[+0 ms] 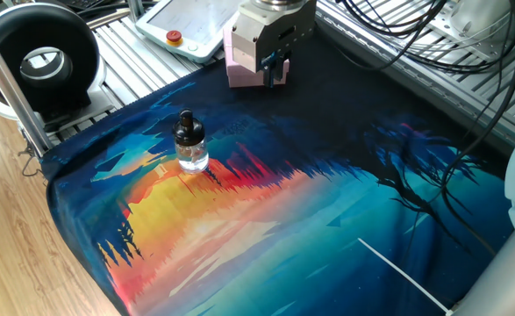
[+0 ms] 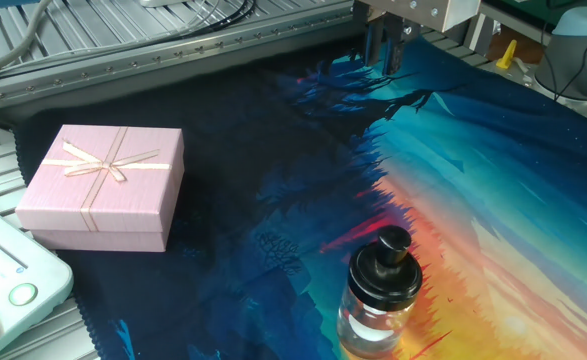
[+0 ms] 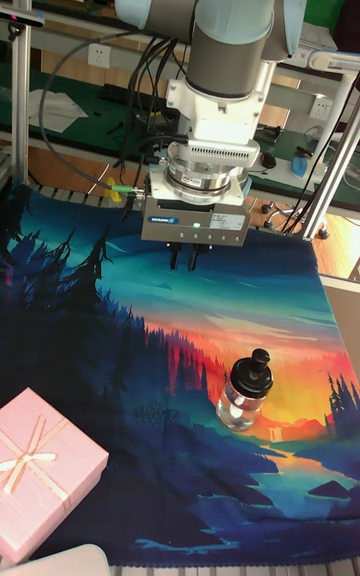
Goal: Screw the lid onto the jar
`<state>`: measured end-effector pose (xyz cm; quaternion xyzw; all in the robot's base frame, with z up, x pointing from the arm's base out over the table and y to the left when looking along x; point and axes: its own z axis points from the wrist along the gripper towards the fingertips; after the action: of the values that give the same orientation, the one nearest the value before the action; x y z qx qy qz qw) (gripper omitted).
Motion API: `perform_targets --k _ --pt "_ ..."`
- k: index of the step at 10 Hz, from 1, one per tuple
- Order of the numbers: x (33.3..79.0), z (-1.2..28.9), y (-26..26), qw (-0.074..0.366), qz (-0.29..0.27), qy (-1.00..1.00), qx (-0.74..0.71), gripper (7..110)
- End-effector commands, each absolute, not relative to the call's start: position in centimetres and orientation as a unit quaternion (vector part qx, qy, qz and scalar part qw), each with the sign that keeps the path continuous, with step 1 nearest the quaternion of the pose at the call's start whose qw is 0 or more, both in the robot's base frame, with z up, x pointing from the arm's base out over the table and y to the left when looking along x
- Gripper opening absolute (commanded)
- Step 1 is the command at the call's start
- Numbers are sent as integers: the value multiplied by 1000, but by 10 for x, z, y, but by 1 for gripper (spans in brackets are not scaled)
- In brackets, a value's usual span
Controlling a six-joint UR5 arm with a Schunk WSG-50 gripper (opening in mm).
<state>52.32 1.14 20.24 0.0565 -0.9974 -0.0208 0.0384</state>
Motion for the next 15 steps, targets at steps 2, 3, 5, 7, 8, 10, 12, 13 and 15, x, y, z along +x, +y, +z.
perform_targets --k 2,3,5,7,8,10,12,13,15 --pt "523 204 13 38 -25 -997 55 22" --pt "524 204 14 37 -27 -997 55 22" --pt "524 204 17 36 -34 -997 56 22" --pt "523 205 21 38 -41 -997 52 22" --pt "523 205 21 38 -42 -997 54 22" --pt "522 205 20 39 -39 -997 54 22" --pt "521 204 18 41 -36 -997 55 22" --pt "521 204 17 41 -35 -997 57 22" --pt "521 204 16 42 -33 -997 60 22"
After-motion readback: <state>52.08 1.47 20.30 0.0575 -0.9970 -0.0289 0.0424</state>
